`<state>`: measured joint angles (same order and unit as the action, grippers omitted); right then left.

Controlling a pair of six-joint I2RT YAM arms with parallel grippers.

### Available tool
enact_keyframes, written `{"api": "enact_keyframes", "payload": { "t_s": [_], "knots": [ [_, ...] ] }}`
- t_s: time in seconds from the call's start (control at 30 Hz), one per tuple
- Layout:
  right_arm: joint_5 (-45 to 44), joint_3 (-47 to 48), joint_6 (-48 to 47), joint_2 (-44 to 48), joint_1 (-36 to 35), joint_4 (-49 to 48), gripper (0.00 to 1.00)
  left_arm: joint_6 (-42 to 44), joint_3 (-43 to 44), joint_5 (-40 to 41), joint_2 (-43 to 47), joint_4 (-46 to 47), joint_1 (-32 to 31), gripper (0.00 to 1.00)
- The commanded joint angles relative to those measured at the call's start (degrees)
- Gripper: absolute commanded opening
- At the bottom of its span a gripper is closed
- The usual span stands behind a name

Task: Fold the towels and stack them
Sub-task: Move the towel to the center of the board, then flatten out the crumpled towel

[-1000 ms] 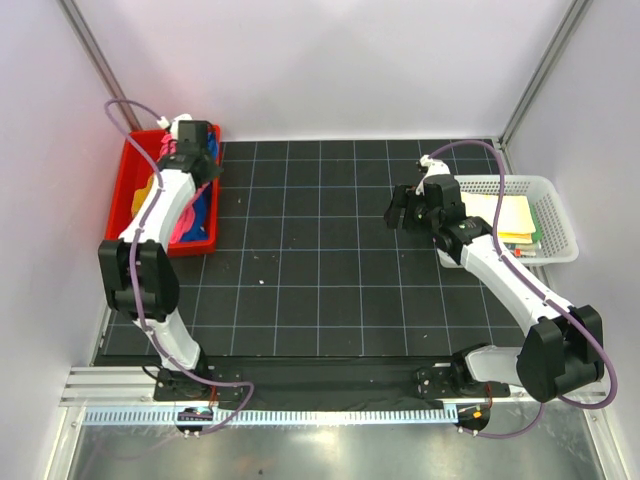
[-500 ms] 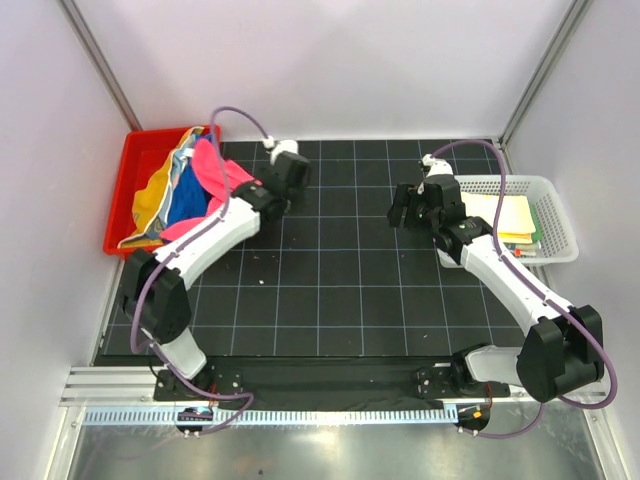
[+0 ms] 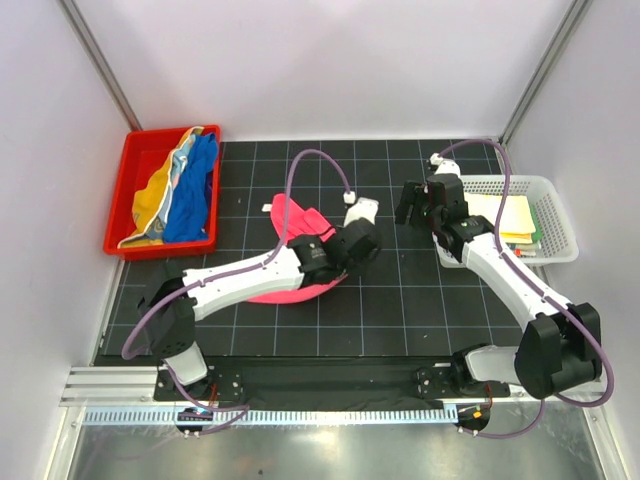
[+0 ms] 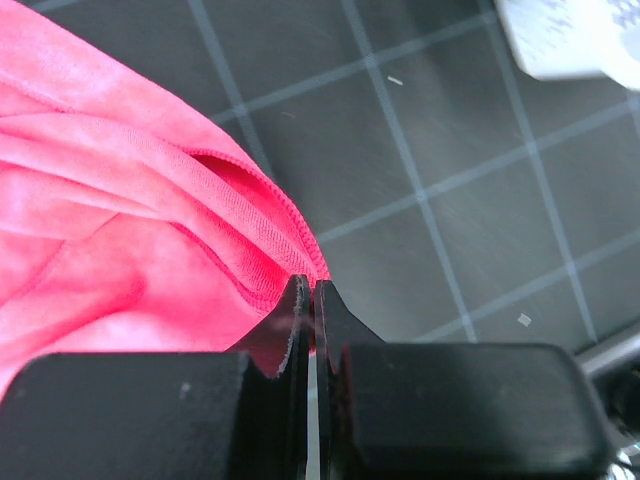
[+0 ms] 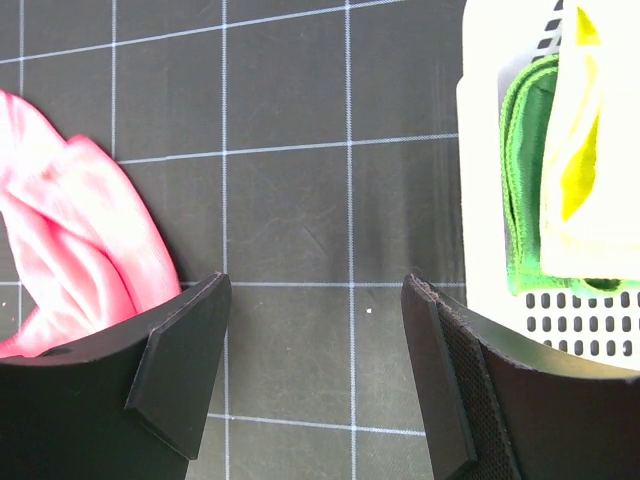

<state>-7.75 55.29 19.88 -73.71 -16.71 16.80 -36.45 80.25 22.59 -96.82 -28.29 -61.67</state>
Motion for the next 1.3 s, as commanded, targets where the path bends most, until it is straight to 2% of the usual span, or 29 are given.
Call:
{"api": "enact_keyframes", "payload": {
  "t_s": [0.0,0.07,0.13,0.23,0.27,0.3,0.33,0.47,0.67,0.93,1.27],
  "knots": [
    [-1.0,-0.4,0.9,-0.6,0.4,-1.3,0.76,-3.2,-1.1,2.5,1.1,3.9,-4.0,0.00],
    [-0.6,-0.4,1.0,-0.9,0.4,-1.7,0.76,-4.0,-3.4,1.3,1.7,5.2,-4.9,0.01],
    [0.3,-0.4,1.0,-1.6,0.4,-1.9,0.76,-5.1,-6.1,-0.7,3.6,9.4,-5.6,0.06],
    [2.7,-0.2,1.0,-3.5,0.4,-2.7,0.76,-5.2,-9.0,-1.2,4.6,10.1,-5.6,0.14],
    [3.8,0.0,1.0,-4.2,0.3,-2.7,0.75,-4.3,-9.1,0.2,4.7,9.2,-5.6,0.17],
    [4.9,0.2,1.0,-4.6,0.3,-3.4,0.74,-4.0,-9.4,1.1,4.9,8.4,-5.6,0.26],
    [6.9,0.1,1.1,-5.0,0.1,-4.2,0.74,-3.9,-9.5,1.9,5.5,7.8,-5.5,0.32],
    [8.5,2.4,0.4,-9.8,-4.0,-6.1,0.69,-4.6,-11.6,4.1,8.7,6.6,-2.3,0.43],
    [3.5,13.0,-2.1,-19.9,-11.8,-4.4,0.60,-8.1,-18.4,-1.7,15.5,5.6,6.6,0.44],
    [-2.4,30.4,-1.9,-37.2,-20.5,0.3,0.58,-11.0,-28.7,-7.1,30.6,5.1,14.5,0.46],
    [-9.0,47.3,0.9,-50.9,-25.5,8.9,0.56,-8.8,-32.6,-5.7,44.3,-1.1,16.9,0.49]
  ]
}}
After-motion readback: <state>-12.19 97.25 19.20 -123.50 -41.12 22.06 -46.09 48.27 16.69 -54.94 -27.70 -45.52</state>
